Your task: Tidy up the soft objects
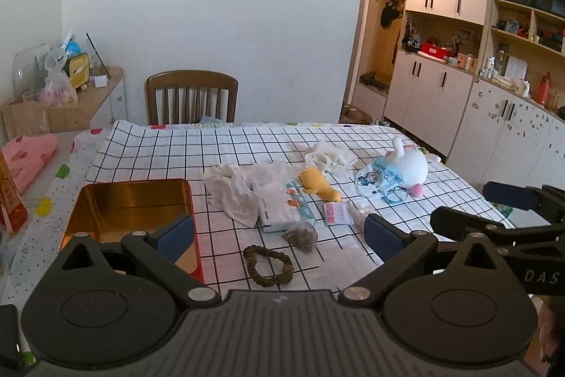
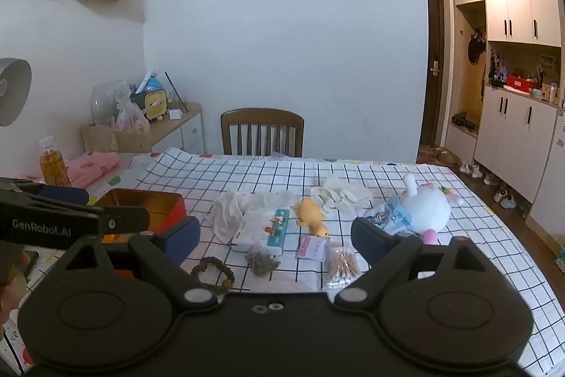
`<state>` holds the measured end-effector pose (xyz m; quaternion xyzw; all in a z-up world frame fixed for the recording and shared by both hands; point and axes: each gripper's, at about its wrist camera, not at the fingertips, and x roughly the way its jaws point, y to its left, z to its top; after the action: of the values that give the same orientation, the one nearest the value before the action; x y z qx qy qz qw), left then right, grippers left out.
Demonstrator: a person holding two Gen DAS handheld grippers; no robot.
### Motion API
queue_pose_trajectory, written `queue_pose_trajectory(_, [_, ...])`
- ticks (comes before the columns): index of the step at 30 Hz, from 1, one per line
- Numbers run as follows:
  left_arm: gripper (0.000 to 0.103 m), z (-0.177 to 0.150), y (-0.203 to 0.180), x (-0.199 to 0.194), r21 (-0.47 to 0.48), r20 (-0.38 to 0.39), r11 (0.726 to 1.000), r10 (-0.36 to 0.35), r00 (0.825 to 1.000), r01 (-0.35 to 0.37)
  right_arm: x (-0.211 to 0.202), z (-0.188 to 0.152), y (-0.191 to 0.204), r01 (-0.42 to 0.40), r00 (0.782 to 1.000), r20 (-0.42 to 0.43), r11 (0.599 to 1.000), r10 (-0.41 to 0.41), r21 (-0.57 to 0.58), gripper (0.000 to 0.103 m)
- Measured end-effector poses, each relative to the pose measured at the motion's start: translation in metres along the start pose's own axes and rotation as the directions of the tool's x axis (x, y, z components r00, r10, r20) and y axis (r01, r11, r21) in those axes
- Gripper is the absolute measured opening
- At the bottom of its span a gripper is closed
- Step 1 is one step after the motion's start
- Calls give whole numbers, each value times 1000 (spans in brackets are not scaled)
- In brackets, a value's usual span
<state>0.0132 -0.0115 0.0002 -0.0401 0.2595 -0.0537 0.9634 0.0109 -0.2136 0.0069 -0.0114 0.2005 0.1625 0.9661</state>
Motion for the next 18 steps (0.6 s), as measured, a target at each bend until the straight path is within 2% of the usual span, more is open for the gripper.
queue_pose_trajectory(4, [103,0,1,14,-8,-33,1000,9,999,-9,12,-3,-8,-11,1000,-24,1000,11,5,92])
queue_pose_trajectory(10, [103,-8,4,51,-25,-142,999,20,990,-23,38,-16,-22,-27,994,-111,999,24,-18,92])
queue_pose_trajectory(13, [103,-13,0,71,-8,-187,1000,18,982,-20,54,-28,-26,-69,981,-187,997,61,-38,92])
queue_pose_trajectory(18, [103,-20,-11,107,27,-253,999,38,967,-32,76,-44,-29,-144,946,-302,987,117,-68,91])
